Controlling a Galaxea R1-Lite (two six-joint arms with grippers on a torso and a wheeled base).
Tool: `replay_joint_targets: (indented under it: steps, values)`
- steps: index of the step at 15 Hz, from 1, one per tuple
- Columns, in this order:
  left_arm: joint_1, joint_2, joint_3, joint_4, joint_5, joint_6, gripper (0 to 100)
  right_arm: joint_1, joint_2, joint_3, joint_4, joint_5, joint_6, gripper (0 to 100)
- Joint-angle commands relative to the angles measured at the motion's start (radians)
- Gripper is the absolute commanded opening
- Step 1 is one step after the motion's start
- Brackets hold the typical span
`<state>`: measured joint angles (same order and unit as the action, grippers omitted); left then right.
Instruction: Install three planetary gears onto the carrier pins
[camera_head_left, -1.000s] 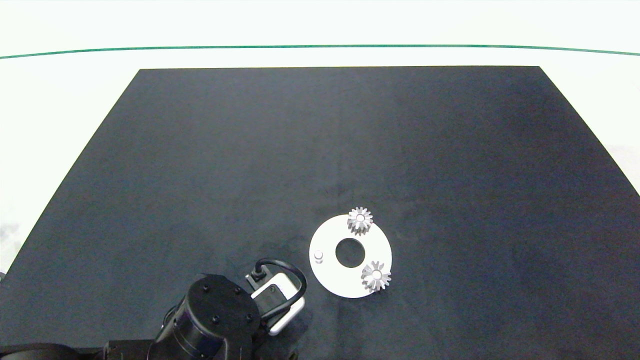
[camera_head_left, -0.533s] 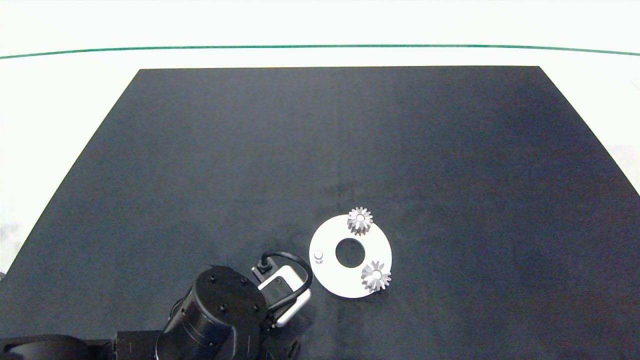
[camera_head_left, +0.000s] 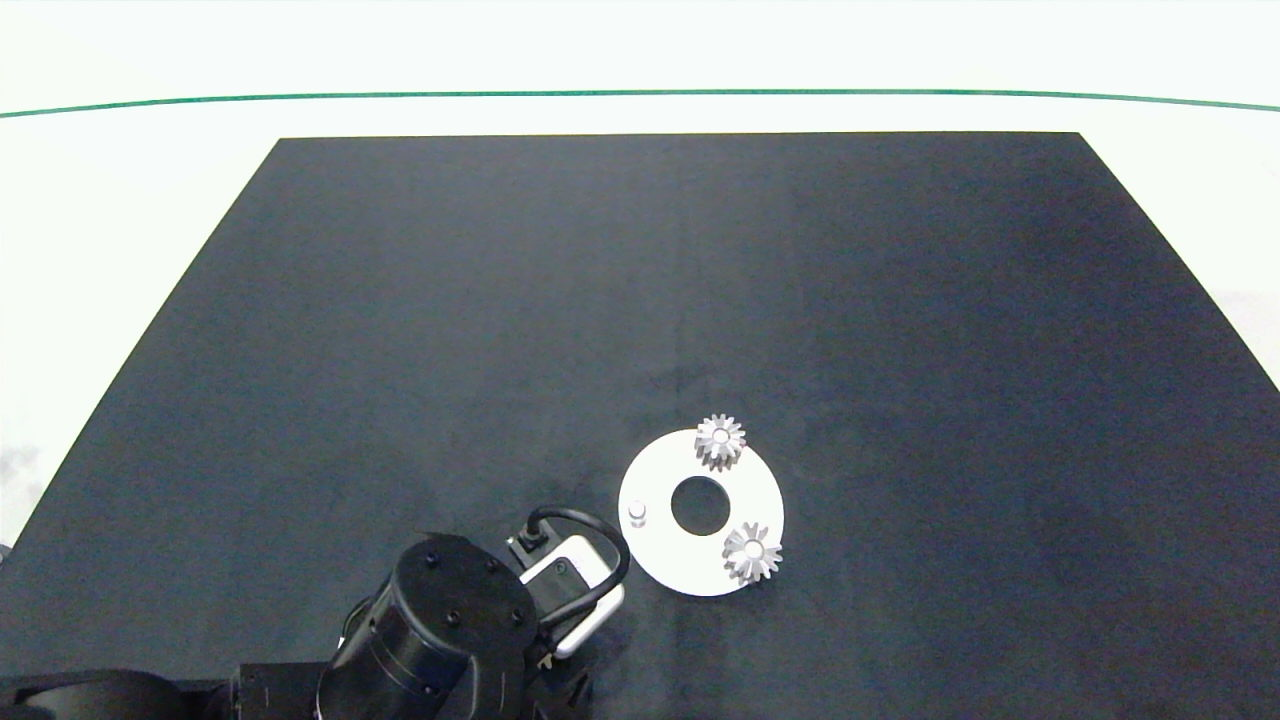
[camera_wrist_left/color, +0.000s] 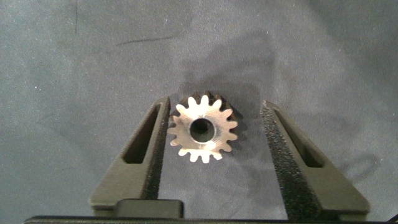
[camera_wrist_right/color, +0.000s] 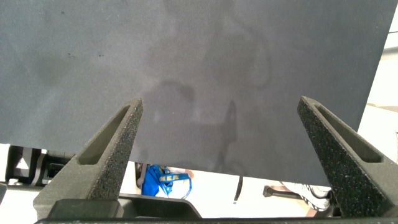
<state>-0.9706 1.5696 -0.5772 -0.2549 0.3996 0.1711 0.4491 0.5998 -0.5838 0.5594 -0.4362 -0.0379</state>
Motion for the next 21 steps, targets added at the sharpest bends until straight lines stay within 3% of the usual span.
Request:
replay_joint_targets:
  steps: [1,3,5,12,21]
  values:
    - [0.000,-0.006,0.007,0.005,0.001,0.005,50,0.000,-0.012,-0.001,0.004,-0.003,0.000,100]
    - [-0.003,-0.006,0.014,0.006,0.001,0.005,46,0.000,-0.015,0.001,0.004,-0.003,0.000,100]
    - [-0.005,-0.010,0.027,0.016,0.002,0.028,46,0.000,-0.015,0.001,0.004,-0.003,0.000,100]
    - [-0.005,-0.016,0.028,0.017,0.002,0.030,45,0.002,-0.023,0.001,0.004,-0.003,0.000,100]
    - [-0.008,-0.011,0.045,0.017,0.002,0.031,27,0.002,-0.038,0.001,0.004,-0.003,0.001,100]
